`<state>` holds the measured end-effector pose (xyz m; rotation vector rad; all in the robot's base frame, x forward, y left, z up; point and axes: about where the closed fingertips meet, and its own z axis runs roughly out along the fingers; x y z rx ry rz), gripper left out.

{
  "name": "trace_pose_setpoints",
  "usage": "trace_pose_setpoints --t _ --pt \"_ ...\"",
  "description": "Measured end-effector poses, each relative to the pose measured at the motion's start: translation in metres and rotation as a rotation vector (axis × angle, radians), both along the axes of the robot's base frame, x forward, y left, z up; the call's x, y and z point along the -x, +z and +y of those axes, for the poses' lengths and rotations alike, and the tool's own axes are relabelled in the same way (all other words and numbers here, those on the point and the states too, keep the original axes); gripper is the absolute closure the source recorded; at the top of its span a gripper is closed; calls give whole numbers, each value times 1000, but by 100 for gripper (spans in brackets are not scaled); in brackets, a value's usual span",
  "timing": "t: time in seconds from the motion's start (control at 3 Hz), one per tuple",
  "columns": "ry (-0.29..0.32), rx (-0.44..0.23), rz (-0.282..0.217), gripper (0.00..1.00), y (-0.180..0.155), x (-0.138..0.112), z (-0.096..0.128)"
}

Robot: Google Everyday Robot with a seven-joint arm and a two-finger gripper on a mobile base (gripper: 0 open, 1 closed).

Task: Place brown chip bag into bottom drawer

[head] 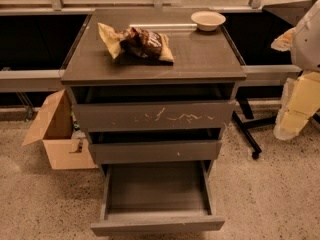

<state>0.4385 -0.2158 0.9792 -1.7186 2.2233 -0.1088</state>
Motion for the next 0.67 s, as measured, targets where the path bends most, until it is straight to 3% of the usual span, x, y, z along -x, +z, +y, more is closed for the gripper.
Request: trace_pose_setpoints --t 0.33,0.67 --pt "0 0 -1 0 0 0 0" --pt "43 -35 -57 0 2 -30 11"
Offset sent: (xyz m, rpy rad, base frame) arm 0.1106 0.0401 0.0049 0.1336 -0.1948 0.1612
